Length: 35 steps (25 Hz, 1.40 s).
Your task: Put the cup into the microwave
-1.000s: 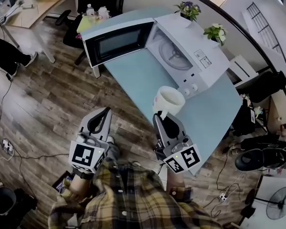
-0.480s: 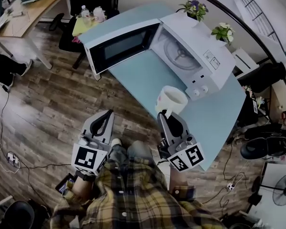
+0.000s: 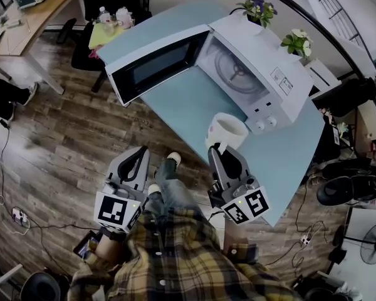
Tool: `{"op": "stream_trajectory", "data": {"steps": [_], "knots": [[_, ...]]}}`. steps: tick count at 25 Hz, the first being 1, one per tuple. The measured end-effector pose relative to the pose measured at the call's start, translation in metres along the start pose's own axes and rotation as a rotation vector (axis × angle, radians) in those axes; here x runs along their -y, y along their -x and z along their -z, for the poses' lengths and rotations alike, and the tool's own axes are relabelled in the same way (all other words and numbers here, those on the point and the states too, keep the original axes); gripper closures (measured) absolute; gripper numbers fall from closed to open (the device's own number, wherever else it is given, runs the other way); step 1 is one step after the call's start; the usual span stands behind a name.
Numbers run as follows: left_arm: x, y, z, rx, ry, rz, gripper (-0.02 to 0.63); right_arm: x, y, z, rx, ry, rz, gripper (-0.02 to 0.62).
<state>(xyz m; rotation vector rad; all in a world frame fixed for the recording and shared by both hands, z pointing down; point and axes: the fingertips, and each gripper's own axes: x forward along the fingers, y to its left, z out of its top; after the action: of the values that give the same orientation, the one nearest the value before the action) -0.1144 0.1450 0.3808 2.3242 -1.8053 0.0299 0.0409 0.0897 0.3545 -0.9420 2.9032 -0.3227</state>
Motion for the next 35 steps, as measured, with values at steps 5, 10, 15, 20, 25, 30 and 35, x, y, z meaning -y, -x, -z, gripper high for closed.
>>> {"op": "stream_trajectory", "data": {"steps": [5, 10, 15, 20, 25, 30, 35], "knots": [[-0.019, -0.039, -0.014, 0.013, -0.015, 0.022, 0.615, 0.026, -0.030, -0.008, 0.024, -0.004, 0.020, 0.540], [-0.034, -0.089, -0.032, 0.004, -0.022, 0.048, 0.615, 0.059, -0.059, -0.022, 0.036, -0.010, 0.045, 0.540], [-0.040, -0.135, -0.052, 0.001, -0.036, 0.083, 0.615, 0.091, -0.080, -0.038, 0.044, -0.011, 0.067, 0.540], [-0.035, -0.178, -0.063, 0.020, -0.057, 0.146, 0.615, 0.121, -0.092, -0.044, 0.054, -0.014, 0.100, 0.540], [-0.028, -0.210, -0.065, 0.024, -0.069, 0.200, 0.615, 0.139, -0.096, -0.050, 0.066, -0.001, 0.121, 0.540], [-0.022, -0.231, -0.067, 0.023, -0.068, 0.252, 0.615, 0.151, -0.093, -0.050, 0.065, -0.002, 0.162, 0.540], [-0.020, -0.248, -0.070, 0.014, -0.068, 0.302, 0.615, 0.153, -0.098, -0.049, 0.062, 0.000, 0.183, 0.540]]}}
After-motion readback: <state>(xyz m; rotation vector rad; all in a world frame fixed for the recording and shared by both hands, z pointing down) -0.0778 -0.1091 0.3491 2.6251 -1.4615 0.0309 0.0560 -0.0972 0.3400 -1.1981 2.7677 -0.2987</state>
